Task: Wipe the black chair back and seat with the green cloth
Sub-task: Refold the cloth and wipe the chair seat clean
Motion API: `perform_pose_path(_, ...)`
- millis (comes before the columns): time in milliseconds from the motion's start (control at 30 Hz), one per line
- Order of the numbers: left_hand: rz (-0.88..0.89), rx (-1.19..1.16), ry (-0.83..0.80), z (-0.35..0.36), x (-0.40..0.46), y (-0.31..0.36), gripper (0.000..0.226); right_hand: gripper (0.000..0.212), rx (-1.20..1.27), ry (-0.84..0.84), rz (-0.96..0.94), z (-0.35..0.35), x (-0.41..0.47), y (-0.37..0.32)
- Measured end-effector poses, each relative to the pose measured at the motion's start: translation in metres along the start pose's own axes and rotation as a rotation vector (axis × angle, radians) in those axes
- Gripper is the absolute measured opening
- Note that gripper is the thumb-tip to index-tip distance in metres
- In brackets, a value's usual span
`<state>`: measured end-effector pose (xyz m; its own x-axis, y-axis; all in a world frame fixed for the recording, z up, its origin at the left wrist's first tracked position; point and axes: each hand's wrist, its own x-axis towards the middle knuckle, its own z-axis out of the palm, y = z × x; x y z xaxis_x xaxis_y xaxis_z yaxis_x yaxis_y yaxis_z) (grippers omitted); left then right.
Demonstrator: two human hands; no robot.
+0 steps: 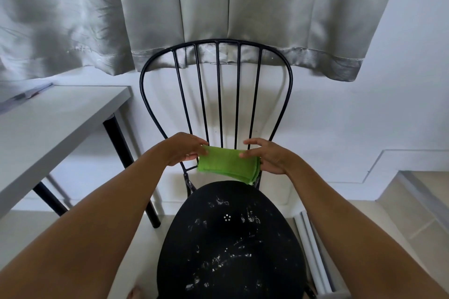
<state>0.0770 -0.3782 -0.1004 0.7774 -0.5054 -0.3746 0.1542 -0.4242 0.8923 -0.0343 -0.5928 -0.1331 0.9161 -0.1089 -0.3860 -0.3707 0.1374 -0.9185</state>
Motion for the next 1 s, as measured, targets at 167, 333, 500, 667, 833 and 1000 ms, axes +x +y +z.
perform_pose_path(167,0.111,0.278,0.081,0.003,0.002,-0.005,0.024,0.047,-0.698,0.104,-0.098,0.005,0.001,-0.001)
perform_pose_path(333,0.104,0.353,0.075,0.004,0.007,-0.014,0.011,0.011,-0.786,0.184,-0.191,-0.003,0.001,0.002)
perform_pose_path(500,-0.050,0.029,-0.110,0.003,0.014,-0.020,0.012,0.028,-0.249,0.060,-0.120,-0.012,-0.003,0.015)
perform_pose_path(667,-0.126,-0.114,-0.196,0.008,0.022,-0.023,0.009,0.066,0.497,-0.102,-0.021,-0.002,-0.005,0.047)
perform_pose_path(833,-0.149,-0.094,-0.259,0.022,0.026,-0.027,0.012,0.100,0.895,-0.156,-0.003,0.019,-0.005,0.086)
perform_pose_path(1000,-0.133,0.111,-0.168,0.030,0.035,-0.050,0.018,0.107,0.949,-0.201,0.042,0.028,-0.005,0.106)
